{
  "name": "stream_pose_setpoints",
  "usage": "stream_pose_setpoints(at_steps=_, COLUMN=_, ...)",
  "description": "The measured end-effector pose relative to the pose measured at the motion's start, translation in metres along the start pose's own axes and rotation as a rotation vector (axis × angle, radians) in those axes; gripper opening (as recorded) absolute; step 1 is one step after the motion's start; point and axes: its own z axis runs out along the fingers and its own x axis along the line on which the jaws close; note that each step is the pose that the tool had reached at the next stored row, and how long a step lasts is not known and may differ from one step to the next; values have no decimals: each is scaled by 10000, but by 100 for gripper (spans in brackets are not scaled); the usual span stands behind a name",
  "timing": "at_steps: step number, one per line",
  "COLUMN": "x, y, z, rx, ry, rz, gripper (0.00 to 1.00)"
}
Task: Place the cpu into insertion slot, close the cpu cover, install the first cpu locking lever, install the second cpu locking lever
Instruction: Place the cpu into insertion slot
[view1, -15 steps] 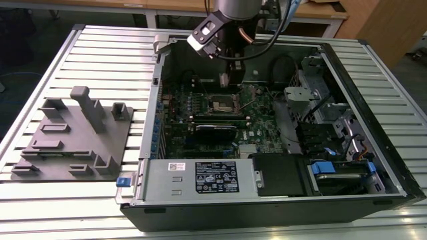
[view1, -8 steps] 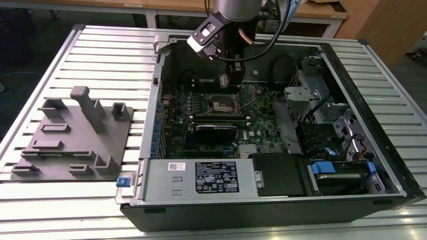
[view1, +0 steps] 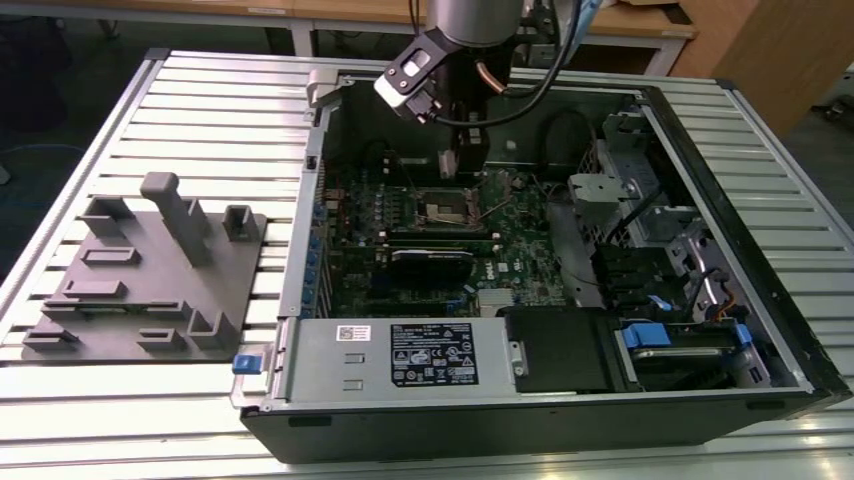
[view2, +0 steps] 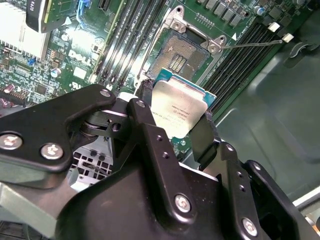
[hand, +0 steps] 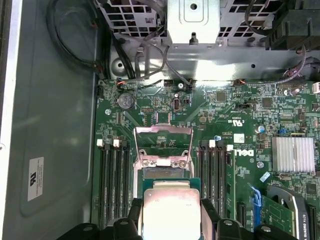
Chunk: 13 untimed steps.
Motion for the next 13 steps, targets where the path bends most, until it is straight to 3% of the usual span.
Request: stream_pose_setpoints(at_steps=13, x=-2, y=-3, z=52, rx=0, ry=0, rz=0, gripper=54)
